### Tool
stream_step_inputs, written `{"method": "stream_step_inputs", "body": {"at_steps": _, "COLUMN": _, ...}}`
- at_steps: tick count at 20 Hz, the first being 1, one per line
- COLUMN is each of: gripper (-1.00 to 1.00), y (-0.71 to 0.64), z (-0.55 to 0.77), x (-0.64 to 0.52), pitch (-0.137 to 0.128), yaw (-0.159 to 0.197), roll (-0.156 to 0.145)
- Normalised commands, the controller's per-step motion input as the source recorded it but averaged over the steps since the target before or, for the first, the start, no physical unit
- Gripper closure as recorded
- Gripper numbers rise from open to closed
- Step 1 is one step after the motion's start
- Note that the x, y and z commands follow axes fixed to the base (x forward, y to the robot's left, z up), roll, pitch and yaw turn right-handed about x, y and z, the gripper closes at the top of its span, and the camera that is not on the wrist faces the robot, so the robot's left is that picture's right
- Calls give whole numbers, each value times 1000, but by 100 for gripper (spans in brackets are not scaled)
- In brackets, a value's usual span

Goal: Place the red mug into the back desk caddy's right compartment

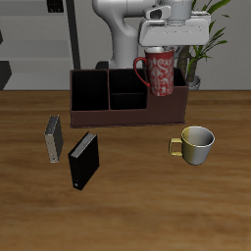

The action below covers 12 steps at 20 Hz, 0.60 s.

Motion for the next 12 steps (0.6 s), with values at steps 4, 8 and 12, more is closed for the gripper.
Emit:
{"method": "stream_step_inputs", "body": {"at_steps": 4, "gripper": 100, "y": 28, "z": 162, "x": -377, "pitch": -41, "yaw": 5, "roll": 15}}
{"method": "stream_step_inputs", "body": {"at_steps": 8, "gripper": 100, "y": -43, "z": 153, "x": -230, "pitch": -28, "yaw": 4, "roll": 16}}
{"method": "stream_step_inputs", "body": {"at_steps": 12, "gripper": 100, "y": -149, "z": 136, "x": -232, "pitch": -5, "yaw": -26, "roll": -22}}
